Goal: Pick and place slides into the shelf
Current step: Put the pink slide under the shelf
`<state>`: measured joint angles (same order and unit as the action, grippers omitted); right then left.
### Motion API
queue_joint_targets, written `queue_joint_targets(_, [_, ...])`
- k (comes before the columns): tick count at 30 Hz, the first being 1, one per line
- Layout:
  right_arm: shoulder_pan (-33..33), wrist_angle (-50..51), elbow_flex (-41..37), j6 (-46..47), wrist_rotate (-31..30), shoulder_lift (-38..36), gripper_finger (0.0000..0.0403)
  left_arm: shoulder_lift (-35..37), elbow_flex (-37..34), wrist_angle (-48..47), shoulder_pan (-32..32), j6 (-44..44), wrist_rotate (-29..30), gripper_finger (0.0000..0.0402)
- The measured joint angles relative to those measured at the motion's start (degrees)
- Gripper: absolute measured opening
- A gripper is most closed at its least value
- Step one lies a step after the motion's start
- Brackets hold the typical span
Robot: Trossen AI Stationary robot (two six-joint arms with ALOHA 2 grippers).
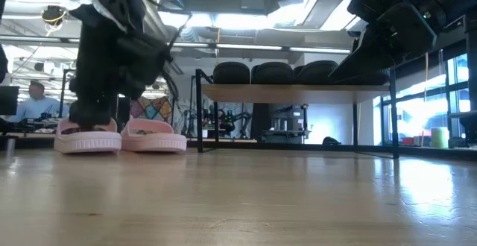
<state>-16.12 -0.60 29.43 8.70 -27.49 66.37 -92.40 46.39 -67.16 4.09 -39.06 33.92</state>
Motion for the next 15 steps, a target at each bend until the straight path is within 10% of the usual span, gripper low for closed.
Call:
queue_joint_targets(7, [0.0,0.02,0.0,0.03,-0.01,0.0,0.012,-2.35,0.0,-1.77,0.93,-1.54,-0.13,0.0177])
queue_joint_targets(15, [0.0,0.02,0.0,0.11,-0.02,0.0,0.012,-2.47,0.05,-3.26,0.05,-2.53,-0.87,0.0039])
